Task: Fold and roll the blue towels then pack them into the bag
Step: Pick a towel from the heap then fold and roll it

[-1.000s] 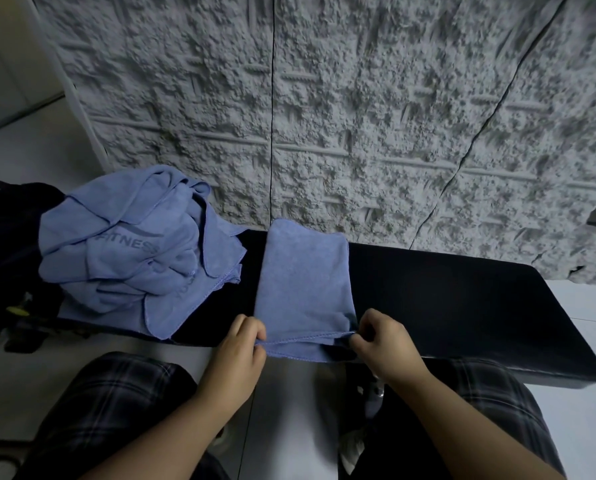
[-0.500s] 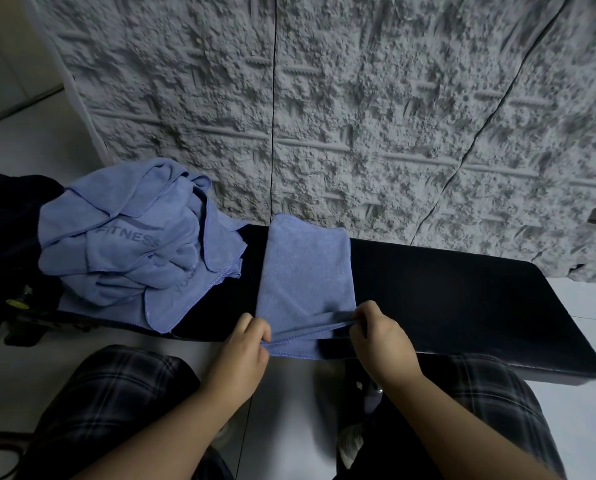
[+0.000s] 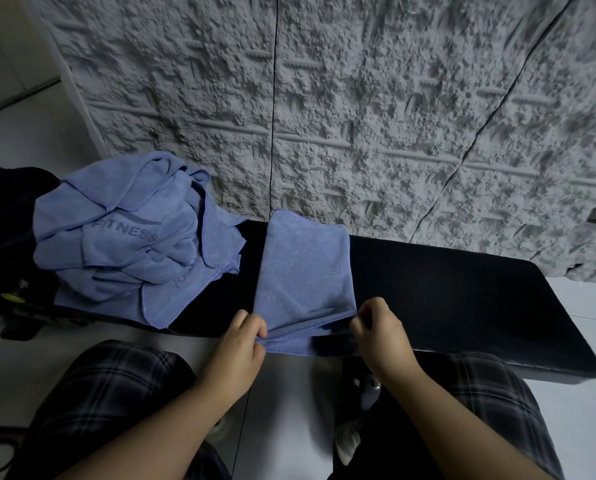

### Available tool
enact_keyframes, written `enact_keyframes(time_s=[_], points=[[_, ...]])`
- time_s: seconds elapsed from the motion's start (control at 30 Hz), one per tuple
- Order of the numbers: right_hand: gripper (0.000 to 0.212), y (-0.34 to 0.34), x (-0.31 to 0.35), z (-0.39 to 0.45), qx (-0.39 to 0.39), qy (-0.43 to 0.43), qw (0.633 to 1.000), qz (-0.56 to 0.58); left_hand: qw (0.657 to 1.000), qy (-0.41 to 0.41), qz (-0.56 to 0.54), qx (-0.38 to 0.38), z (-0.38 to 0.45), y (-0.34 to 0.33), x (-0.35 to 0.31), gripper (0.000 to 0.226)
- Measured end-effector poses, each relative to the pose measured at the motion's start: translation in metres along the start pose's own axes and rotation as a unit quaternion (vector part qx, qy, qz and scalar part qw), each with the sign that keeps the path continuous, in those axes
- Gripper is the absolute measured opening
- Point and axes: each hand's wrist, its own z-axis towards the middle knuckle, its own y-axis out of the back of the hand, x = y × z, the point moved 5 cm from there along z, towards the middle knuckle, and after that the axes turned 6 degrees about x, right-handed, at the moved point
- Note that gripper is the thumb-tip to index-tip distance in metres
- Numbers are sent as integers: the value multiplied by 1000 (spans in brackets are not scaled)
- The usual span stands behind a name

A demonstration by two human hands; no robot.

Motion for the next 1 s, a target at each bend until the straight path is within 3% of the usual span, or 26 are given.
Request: enact_keyframes(time_s=[0.13,0.3,0.5,0.67,0.73,0.83,1.0], points=[[11,-4,2,-1,-5,-7,999,50,1000,-10,12,-10,-1,1,-2,36],[7,2,2,0,-12,41,986,-162,998,-30,46,-21,1,2,-9,41],[21,-6,-21,-6,177,10,939,-295,983,-73,168,-8,-3,-2,-8,42],[19,-2,-7,-2,81,57,969,-225,952,-129,277,-16,-4,-7,-23,42],[8,-6,1,-1,67,96,975,-187,934,-154,322,-6,-2,-16,-30,50],[7,-17,6,-3,54,134,973,-182,915,-158,371,3,6,-30,-28,55],[8,-33,6,-1,57,182,966,-177,886,-195,417,-54,15,-32,-26,23]])
